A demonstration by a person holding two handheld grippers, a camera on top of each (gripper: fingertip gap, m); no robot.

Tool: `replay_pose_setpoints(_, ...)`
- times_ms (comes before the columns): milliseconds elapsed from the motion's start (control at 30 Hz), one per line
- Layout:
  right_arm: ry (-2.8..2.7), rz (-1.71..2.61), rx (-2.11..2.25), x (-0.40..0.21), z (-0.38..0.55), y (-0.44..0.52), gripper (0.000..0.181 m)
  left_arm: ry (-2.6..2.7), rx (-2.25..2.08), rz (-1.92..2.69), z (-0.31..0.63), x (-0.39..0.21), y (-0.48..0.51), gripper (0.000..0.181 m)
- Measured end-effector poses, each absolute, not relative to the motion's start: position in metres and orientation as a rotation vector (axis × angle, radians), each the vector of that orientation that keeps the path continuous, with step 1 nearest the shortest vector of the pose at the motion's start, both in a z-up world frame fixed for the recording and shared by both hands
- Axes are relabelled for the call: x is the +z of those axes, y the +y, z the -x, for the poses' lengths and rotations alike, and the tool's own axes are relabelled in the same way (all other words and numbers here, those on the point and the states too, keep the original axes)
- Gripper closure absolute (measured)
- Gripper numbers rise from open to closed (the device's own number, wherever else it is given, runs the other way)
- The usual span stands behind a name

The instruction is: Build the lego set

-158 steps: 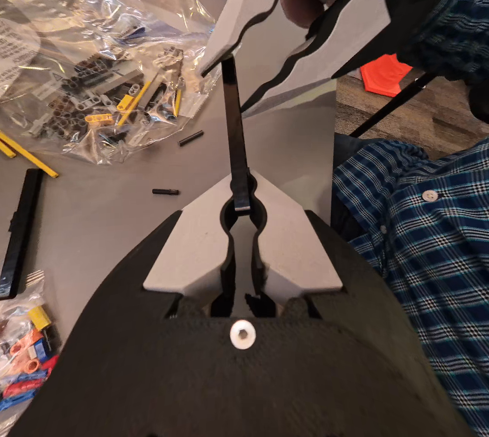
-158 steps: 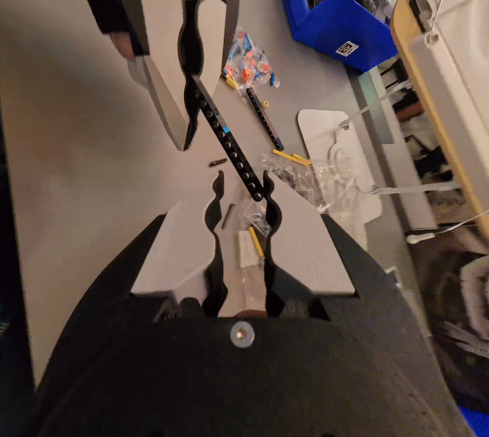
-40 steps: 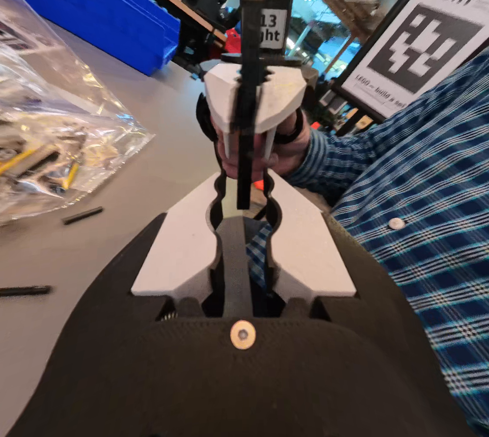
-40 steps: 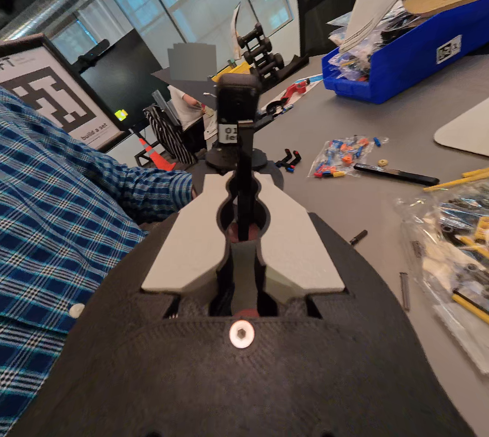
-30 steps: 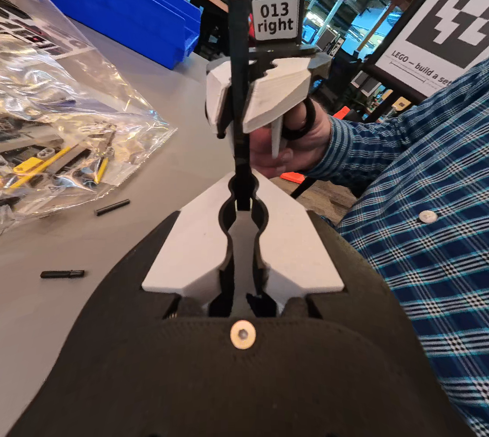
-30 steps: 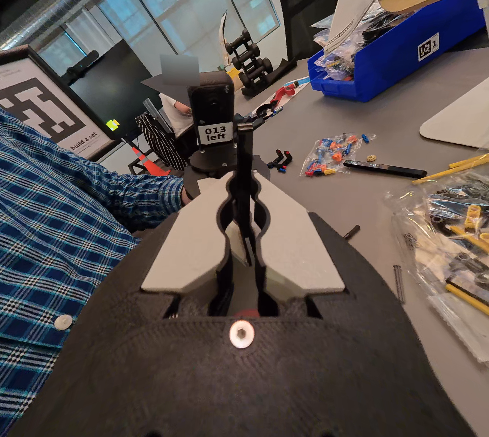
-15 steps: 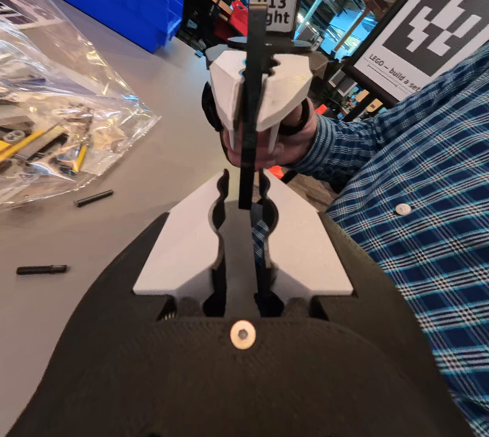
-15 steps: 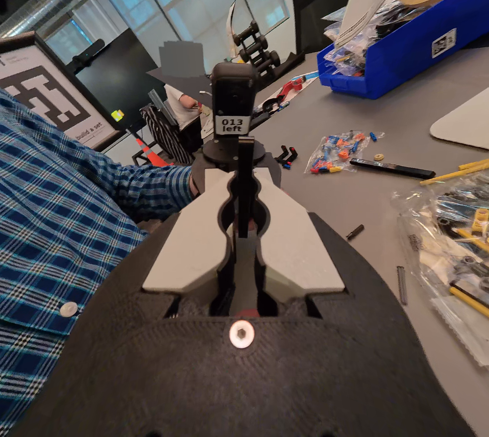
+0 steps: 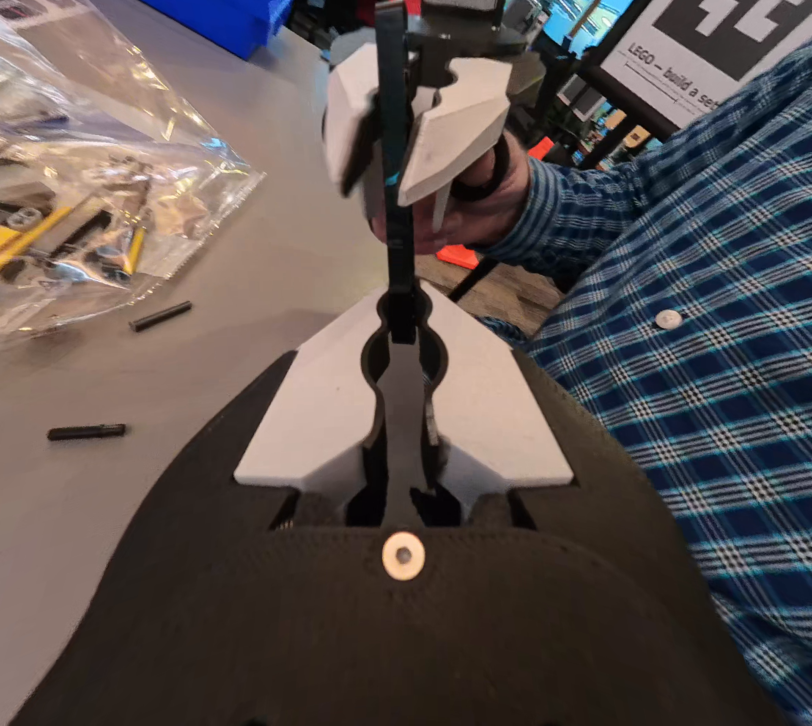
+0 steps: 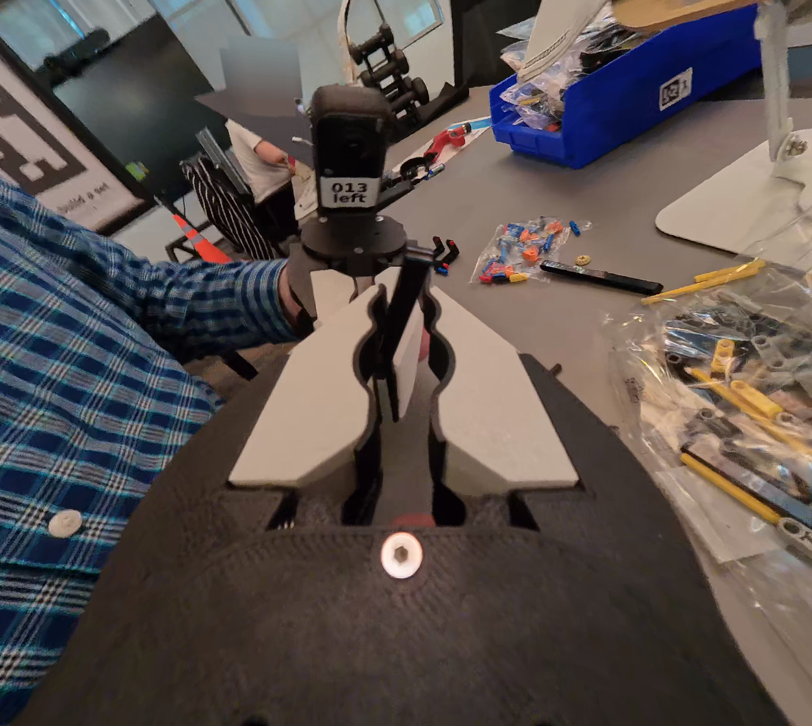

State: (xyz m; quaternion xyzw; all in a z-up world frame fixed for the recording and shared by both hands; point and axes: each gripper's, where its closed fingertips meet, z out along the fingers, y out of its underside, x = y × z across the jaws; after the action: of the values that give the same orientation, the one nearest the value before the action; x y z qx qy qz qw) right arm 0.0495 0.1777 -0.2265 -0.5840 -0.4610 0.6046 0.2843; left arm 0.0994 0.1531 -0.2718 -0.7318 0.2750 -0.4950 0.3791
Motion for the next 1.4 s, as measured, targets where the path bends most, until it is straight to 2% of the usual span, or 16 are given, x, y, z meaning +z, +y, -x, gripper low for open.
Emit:
replay_pose_setpoints(33, -1.262, 1.548, 1.621, -0.226, -0.050, 0.174, 0.174, 0.714, -1.279, 1.875, -0.099, -0.273, 0.151, 0.177)
replay_pose_setpoints(233, -1.247, 1.575, 1.677, -0.228, -0.048, 0.170, 0.176, 0.733, -1.225, 1.906, -0.096, -0.277, 0.152, 0.176)
replay_pose_setpoints(333, -1.160, 1.633, 1.674, -0.231, -0.047, 0.179, 0.178, 0.661, -1.043, 1.903, -0.085, -0.275, 0.170, 0.149)
replay_pose_setpoints(400, -1.107, 1.668, 1.694, -0.234, -0.046, 0.184, 0.177, 0.722, -0.832, 1.889, -0.081, -0.276, 0.175, 0.155)
replay_pose_setpoints(467, -1.069, 1.674, 1.735, -0.234, -0.045, 0.183, 0.178, 0.795, -0.698, 1.890, -0.081, -0.278, 0.173, 0.171)
replay_pose_setpoints(633, -1.111, 1.727, 1.715, -0.246, -0.041, 0.174, 0.176, 0.820, -0.600, 2.016, -0.069, -0.295, 0.165, 0.173)
replay_pose_setpoints(700, -1.082, 1.760, 1.725, -0.251, -0.041, 0.176, 0.167, 0.883, -0.640, 2.106, -0.067, -0.309, 0.147, 0.173)
replay_pose_setpoints(767, -1.124, 1.767, 1.720, -0.258, -0.042, 0.172, 0.180, 0.909, -0.676, 2.169, -0.064, -0.319, 0.134, 0.173)
replay_pose_setpoints(800, -1.173, 1.775, 1.704, -0.263, -0.042, 0.168, 0.181, 0.902, -0.704, 2.189, -0.062, -0.322, 0.129, 0.173)
replay_pose_setpoints(867, -1.228, 1.816, 1.672, -0.275, -0.040, 0.162, 0.181, 0.897, -0.820, 2.245, -0.062, -0.331, 0.117, 0.173)
replay_pose_setpoints(1233, -1.366, 2.011, 1.477, -0.334, -0.034, 0.156, 0.181, 0.937, -0.867, 2.472, -0.049, -0.372, 0.104, 0.173)
replay_pose_setpoints(1267, -1.415, 1.965, 1.449, -0.332, -0.035, 0.154, 0.180, 0.930, -0.860, 2.479, -0.047, -0.372, 0.107, 0.173)
replay_pose_setpoints(1333, -1.589, 1.809, 1.280, -0.330, -0.039, 0.155, 0.164, 0.941, -0.911, 2.478, -0.048, -0.369, 0.105, 0.173)
replay_pose_setpoints(1400, -1.748, 1.644, 1.071, -0.329, -0.045, 0.158, 0.161, 0.941, -0.959, 2.485, -0.049, -0.367, 0.104, 0.173)
